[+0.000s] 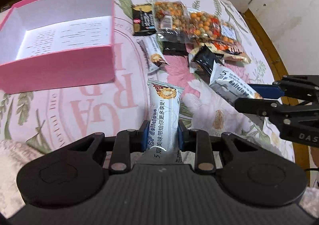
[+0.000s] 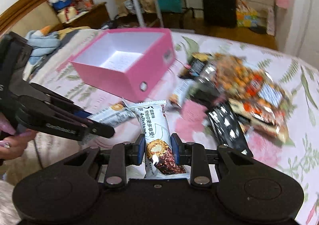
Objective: Organize snacks
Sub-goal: 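Carry both white bars over the pink box and open both tools to drop them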
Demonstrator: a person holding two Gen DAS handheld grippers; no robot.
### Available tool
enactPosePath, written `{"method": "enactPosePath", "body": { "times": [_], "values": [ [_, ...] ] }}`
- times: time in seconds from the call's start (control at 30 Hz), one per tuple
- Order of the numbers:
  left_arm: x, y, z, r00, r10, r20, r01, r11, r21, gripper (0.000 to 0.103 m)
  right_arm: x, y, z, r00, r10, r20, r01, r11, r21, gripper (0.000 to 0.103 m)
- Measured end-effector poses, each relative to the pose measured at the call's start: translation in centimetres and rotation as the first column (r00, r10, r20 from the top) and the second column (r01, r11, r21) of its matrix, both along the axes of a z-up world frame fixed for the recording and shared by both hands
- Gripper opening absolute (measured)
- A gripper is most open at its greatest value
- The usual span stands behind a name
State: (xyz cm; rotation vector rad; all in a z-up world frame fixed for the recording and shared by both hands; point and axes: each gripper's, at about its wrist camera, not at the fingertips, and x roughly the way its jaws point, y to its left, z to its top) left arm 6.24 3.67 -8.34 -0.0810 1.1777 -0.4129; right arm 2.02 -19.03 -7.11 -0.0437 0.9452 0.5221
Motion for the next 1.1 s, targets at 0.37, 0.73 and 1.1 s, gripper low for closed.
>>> {"method": "enactPosePath", "body": {
  "times": [0.37,0.73,1.1],
  "values": [
    [1.0,6.4,6.5,0.985,0.138,0.102,-0.133,0.989,-0.057,0.027,5.3,4.8,5.8,0.993,0.092,0.072,-0.1,0.988,0.119,0.032],
    [11.4,10.0,4.6,0.949,0.279,0.144,-0.29,0.955,0.064,0.027,16.4,11.4,3.9,0.982,0.182,0.058,-0.184,0.983,0.023,0.032],
    [20.8,12.0,-4.7,0.892,0.452,0.0,-0.452,0.892,-0.001,0.027,23.8,18.0,-3.9,0.955,0.294,0.033,-0.282,0.94,-0.193,0.031]
  ]
}}
